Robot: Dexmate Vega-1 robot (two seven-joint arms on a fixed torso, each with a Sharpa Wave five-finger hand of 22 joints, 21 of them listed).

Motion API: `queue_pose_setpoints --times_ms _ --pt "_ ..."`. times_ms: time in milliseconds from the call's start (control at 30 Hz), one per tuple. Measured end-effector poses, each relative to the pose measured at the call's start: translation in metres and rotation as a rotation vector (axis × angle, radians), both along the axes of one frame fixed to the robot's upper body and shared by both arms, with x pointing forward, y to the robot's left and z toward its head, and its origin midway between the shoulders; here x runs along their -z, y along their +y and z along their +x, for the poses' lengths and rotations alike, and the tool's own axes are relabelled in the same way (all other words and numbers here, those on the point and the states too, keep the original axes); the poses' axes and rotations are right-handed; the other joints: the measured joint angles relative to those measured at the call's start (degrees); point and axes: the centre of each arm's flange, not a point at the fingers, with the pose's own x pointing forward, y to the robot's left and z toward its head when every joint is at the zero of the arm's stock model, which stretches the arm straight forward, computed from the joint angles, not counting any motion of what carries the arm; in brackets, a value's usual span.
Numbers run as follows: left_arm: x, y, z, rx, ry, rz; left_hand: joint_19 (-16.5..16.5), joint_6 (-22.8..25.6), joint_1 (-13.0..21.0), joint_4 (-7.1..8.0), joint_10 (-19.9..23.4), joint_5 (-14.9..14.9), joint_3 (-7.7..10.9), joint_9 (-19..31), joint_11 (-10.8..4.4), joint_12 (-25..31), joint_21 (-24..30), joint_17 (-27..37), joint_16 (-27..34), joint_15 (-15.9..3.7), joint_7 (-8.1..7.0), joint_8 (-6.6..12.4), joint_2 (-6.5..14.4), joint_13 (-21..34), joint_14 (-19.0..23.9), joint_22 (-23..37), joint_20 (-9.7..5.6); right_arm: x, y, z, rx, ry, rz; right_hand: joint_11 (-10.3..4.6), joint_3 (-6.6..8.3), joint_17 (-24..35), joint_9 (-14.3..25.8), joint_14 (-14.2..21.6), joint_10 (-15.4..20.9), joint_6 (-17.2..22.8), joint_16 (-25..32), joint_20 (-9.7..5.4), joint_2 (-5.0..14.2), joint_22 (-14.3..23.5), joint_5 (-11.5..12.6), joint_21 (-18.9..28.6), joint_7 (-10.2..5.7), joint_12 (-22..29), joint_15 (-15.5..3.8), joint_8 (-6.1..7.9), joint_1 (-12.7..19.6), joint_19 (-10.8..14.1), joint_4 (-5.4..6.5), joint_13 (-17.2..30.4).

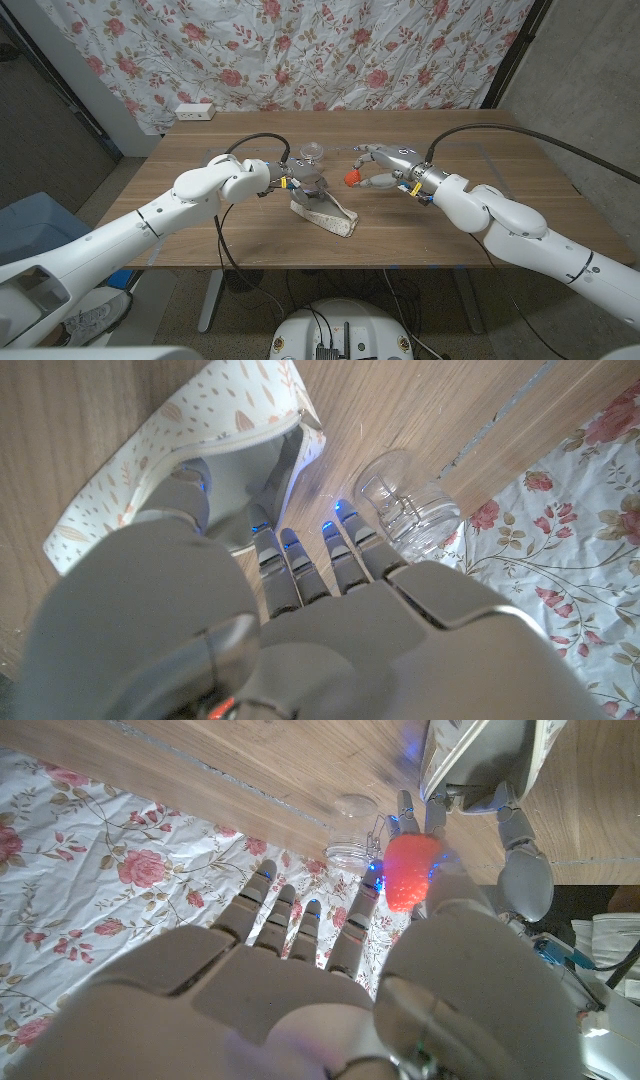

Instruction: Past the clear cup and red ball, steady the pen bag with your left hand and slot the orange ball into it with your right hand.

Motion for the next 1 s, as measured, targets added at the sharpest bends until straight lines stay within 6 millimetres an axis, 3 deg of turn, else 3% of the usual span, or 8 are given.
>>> queue_pose_setpoints --times_ms 1000 --pt "0.000 -0.001 0.003 0.005 0.002 -0.006 0.0 0.0 -0.2 -0.23 0.0 0.0 -0.24 0.0 0.00 0.0 0.0 0.0 0.0 0.00 0.00 -0.01 0.2 0.0 0.0 0.0 0.00 0.009 0.024 0.009 -0.068 0.030 -0.008 -0.21 -0.16 0.0 0.0 0.0 0.2 0.0 0.0 0.00 0.33 0.0 0.2 0.0 -0.01 0.0 0.00 0.21 0.3 0.0 -0.16 0.0"
